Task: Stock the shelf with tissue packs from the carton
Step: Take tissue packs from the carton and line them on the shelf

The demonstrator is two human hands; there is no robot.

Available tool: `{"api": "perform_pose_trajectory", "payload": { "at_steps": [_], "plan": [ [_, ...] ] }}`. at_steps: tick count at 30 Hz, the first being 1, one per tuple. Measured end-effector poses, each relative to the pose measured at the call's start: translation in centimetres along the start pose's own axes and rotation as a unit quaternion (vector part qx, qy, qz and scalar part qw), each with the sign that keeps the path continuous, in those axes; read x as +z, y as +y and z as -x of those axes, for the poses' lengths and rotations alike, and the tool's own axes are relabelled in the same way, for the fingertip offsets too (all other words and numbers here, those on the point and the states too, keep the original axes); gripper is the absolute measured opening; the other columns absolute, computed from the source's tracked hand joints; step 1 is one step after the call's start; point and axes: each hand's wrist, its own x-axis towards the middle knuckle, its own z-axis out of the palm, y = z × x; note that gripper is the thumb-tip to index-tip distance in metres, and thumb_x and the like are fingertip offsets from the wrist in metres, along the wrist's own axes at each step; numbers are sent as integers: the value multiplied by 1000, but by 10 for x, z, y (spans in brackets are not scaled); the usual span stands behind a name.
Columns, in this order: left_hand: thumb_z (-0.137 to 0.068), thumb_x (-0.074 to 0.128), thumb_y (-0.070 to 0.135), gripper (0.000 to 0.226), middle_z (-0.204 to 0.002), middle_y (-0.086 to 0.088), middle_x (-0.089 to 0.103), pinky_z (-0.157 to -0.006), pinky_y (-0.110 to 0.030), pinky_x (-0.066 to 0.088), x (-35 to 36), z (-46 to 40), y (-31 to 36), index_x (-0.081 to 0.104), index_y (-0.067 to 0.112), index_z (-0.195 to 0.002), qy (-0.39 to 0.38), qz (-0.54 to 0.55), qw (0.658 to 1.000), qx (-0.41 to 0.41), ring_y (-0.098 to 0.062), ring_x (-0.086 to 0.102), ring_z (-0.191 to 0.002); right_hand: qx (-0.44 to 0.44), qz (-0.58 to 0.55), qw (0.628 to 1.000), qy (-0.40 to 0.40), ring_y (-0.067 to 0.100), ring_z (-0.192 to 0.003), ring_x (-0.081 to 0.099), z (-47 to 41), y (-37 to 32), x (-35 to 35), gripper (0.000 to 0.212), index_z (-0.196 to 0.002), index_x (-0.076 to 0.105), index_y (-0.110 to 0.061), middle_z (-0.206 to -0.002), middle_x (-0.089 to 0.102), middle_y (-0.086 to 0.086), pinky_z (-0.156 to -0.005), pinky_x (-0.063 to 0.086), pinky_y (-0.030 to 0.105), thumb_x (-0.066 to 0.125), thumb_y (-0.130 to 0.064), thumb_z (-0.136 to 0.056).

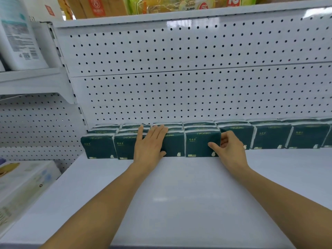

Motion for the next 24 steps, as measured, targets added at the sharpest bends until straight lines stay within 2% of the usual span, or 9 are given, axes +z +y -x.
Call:
{"api": "perform_pose_trajectory", "payload": {
  "at_steps": [4, 7, 10, 13, 15, 18, 21, 24],
  "plan": [
    [-95, 55, 48, 83, -166, 7, 9, -119, -49, -12, -1, 2, -1, 4, 27, -157, 5, 4, 1000, 6, -14, 4, -153, 20, 65, 998, -8, 14, -83, 61, 3, -4, -2, 35, -105, 50, -23, -93, 62, -9, -71, 47, 36, 71, -42, -84],
    [-94, 53, 54, 86, -166, 5, 5, -119, -49, -14, -8, 8, -1, 3, 25, -158, 21, 18, 1000, 7, -15, -3, -153, 27, 106, 994, 13, 19, -100, 58, 12, -11, -7, 47, -124, 47, -20, -115, 57, -3, -77, 44, 37, 65, -45, -88],
    [-95, 49, 58, 88, -166, 4, 7, -121, -48, -10, -19, 29, -2, -1, 24, -158, 40, 46, 998, -11, -16, -2, -153, -27, 116, 993, 1, 19, -113, 53, 37, -23, -11, 50, -137, 43, -20, -136, 49, 0, -85, 45, 38, 60, -39, -93],
    [-96, 47, 58, 86, -163, 5, 20, -123, -45, -2, -31, 64, -9, 0, 23, -159, 59, 99, 993, -34, -16, 12, -152, -137, 144, 978, -58, 19, -124, 48, 79, -38, -11, 56, -144, 39, -22, -144, 44, -3, -94, 41, 36, 59, -37, -94],
    [-94, 52, 56, 81, -157, 5, 34, -122, -45, 11, -39, 94, -18, 15, 24, -158, 82, 119, 989, -36, -17, 28, -147, -233, 214, 947, -46, 24, -125, 50, 108, -50, -6, 56, -144, 42, -21, -142, 49, 0, -97, 42, 40, 59, -40, -94],
    [-91, 57, 56, 67, -146, 3, 51, -116, -49, 28, -50, 145, -36, 40, 25, -148, 121, 110, 985, -59, -19, 47, -134, -308, 259, 915, -12, 26, -109, 63, 149, -78, 8, 55, -138, 50, -19, -124, 65, 2, -90, 50, 41, 58, -46, -91],
    [-91, 49, 58, 59, -136, 2, 59, -110, -50, 39, -62, 203, -60, 48, 25, -141, 151, 88, 981, -87, -21, 56, -124, -347, 243, 906, -13, 26, -98, 66, 190, -108, 25, 54, -135, 53, -18, -114, 69, 2, -85, 52, 41, 51, -48, -91],
    [-91, 41, 57, 61, -135, 1, 60, -107, -53, 40, -75, 268, -88, 48, 24, -142, 163, 76, 977, -112, -22, 55, -123, -387, 217, 895, -42, 25, -104, 61, 235, -135, 48, 55, -137, 50, -18, -120, 66, 2, -88, 51, 40, 42, -49, -92]
  ]
}}
